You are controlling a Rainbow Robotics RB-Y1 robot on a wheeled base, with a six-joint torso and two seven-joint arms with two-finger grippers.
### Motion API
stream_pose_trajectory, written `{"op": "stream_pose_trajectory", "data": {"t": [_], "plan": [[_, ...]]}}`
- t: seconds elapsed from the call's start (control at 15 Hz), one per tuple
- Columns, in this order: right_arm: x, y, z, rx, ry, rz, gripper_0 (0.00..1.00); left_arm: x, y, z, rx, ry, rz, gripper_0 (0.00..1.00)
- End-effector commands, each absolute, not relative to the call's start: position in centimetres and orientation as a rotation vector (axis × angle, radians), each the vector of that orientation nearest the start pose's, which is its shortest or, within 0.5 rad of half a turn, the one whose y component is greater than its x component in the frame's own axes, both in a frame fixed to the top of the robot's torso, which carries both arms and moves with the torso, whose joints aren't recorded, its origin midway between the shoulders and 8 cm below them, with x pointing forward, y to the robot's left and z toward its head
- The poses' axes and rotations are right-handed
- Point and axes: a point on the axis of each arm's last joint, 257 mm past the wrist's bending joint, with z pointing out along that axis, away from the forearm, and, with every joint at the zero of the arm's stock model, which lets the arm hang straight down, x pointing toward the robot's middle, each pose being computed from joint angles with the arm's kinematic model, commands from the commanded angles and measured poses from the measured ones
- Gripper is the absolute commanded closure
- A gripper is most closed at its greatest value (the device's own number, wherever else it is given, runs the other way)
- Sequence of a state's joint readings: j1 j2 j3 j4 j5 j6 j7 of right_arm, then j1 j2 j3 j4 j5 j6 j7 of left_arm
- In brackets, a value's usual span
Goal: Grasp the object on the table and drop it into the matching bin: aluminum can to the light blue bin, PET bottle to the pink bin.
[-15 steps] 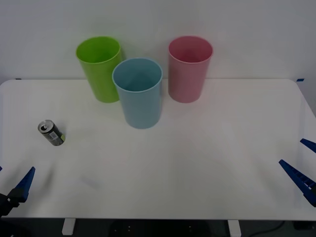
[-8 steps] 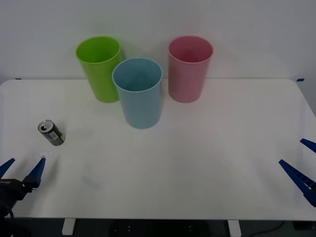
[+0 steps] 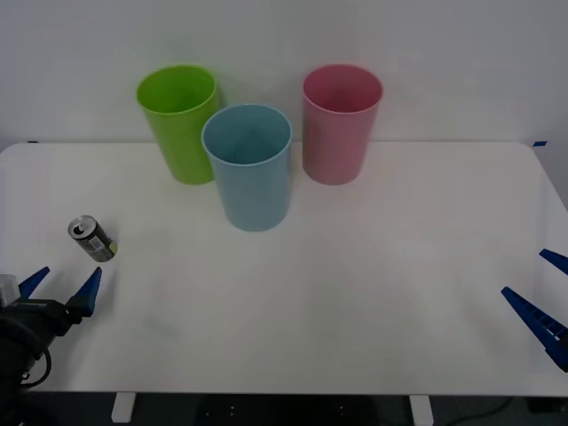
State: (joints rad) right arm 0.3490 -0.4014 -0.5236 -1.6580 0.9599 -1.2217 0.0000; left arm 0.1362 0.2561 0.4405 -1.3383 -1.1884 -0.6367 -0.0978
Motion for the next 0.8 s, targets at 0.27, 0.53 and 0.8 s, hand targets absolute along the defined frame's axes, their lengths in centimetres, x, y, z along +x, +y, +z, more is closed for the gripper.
{"op": "stream_pose_trajectory", "data": {"t": [0.27, 0.53, 0.8], "plan": [[34.2, -33.0, -16.9, -0.465, 1.441, 0.567, 0.00, 47.2, 40.6, -30.9, -0.018, 1.704, -0.154, 0.00], [34.2, -33.0, -16.9, -0.465, 1.441, 0.567, 0.00, 48.7, 39.9, -31.0, -0.025, 1.704, -0.158, 0.00], [34.2, -33.0, -16.9, -0.465, 1.441, 0.567, 0.00, 50.5, 39.5, -31.1, -0.036, 1.707, -0.162, 0.00]]}}
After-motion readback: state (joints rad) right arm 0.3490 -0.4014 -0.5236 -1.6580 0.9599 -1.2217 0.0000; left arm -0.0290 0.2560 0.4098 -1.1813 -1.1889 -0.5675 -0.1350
